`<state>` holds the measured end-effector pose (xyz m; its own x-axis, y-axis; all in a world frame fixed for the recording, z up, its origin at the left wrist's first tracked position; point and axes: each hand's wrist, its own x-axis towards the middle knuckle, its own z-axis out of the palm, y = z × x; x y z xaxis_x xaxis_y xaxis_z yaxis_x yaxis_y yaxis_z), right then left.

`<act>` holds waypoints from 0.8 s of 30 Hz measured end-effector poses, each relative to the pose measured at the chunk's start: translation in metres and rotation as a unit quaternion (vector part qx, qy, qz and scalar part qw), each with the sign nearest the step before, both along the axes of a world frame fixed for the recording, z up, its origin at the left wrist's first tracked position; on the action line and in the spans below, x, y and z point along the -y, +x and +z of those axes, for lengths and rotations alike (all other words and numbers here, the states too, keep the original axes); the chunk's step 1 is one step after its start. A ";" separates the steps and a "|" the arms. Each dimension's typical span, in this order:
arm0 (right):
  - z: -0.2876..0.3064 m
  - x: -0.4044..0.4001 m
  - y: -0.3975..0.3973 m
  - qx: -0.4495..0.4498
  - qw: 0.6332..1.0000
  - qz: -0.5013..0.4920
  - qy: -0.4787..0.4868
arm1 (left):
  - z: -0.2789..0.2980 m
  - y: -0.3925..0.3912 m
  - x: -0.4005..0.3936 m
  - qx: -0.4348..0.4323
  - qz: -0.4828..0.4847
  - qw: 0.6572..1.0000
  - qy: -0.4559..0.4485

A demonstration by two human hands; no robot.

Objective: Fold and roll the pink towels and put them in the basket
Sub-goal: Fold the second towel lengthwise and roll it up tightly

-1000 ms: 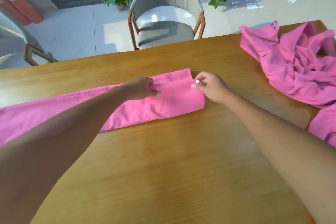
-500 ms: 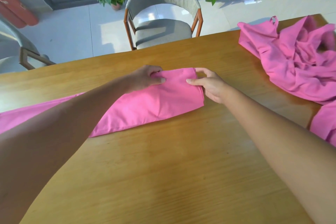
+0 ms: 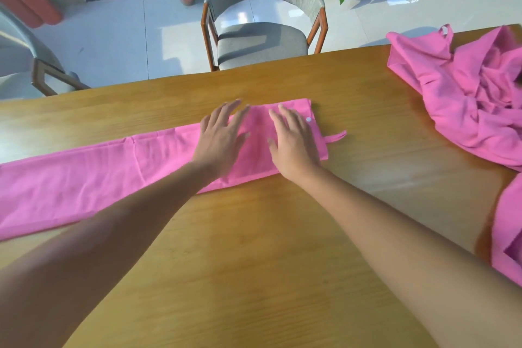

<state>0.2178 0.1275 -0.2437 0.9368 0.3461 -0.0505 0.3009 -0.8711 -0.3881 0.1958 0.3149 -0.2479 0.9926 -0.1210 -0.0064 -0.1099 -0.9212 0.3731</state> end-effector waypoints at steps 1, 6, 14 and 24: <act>-0.008 -0.003 -0.008 -0.039 0.999 0.013 -0.029 | -0.008 -0.013 -0.014 -0.013 0.000 1.000 0.018; -0.040 0.027 -0.024 -0.056 0.982 0.025 -0.179 | -0.046 -0.044 -0.081 -0.102 0.020 0.982 0.156; -0.039 0.025 -0.022 -0.074 0.973 0.011 -0.219 | -0.043 -0.043 -0.115 -0.076 -0.014 0.993 0.092; -0.010 -0.164 -0.157 -0.019 0.998 -0.037 -0.042 | -0.025 -0.148 -0.289 -0.169 0.173 0.961 0.133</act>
